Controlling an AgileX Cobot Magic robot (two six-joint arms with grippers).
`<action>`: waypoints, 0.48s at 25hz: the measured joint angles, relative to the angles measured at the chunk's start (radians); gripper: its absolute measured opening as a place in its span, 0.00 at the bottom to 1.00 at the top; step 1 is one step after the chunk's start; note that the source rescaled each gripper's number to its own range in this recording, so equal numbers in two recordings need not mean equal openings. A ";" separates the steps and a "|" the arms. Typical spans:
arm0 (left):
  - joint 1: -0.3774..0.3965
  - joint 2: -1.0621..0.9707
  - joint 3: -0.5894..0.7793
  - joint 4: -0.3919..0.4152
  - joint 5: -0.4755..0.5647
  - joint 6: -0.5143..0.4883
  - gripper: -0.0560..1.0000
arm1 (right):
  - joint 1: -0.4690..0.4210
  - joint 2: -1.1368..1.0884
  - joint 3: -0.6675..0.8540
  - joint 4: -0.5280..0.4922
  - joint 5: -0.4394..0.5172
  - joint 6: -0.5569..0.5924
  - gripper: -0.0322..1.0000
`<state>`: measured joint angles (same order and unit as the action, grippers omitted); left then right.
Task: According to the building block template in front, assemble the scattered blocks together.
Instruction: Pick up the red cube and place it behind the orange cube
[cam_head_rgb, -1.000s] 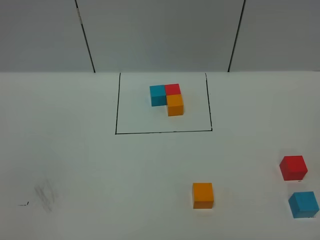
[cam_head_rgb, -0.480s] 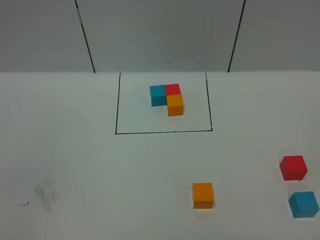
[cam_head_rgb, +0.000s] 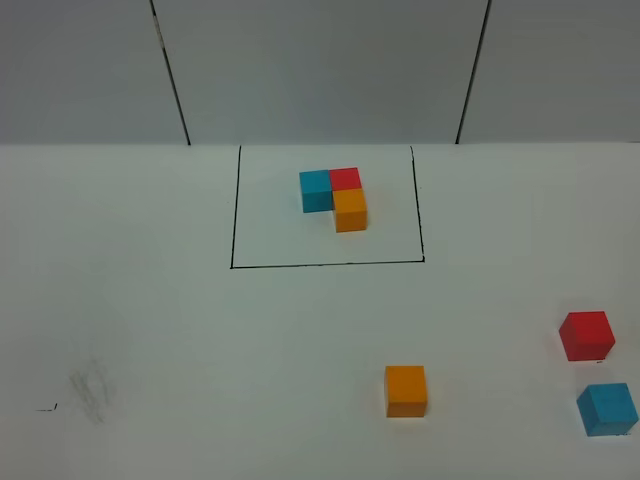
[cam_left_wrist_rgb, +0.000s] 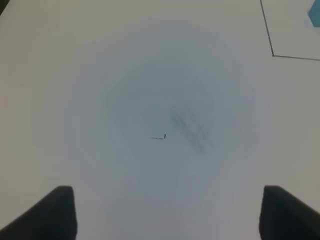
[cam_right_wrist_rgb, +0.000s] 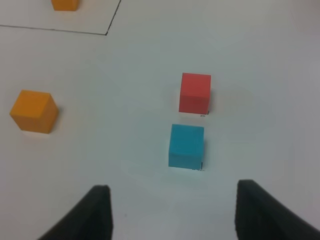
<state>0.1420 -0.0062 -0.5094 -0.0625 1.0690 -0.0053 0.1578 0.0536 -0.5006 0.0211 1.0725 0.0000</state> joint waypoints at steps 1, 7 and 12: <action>0.000 0.000 0.000 0.000 0.000 0.000 0.67 | 0.000 0.000 0.000 0.000 0.000 0.000 0.20; 0.000 0.000 0.000 0.000 0.000 0.000 0.67 | 0.000 0.000 0.000 0.000 0.000 0.000 0.20; 0.000 0.000 0.000 0.000 0.000 0.000 0.67 | 0.000 0.000 0.000 0.000 0.000 0.000 0.20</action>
<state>0.1420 -0.0062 -0.5094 -0.0625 1.0690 -0.0053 0.1578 0.0536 -0.5006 0.0211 1.0725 0.0000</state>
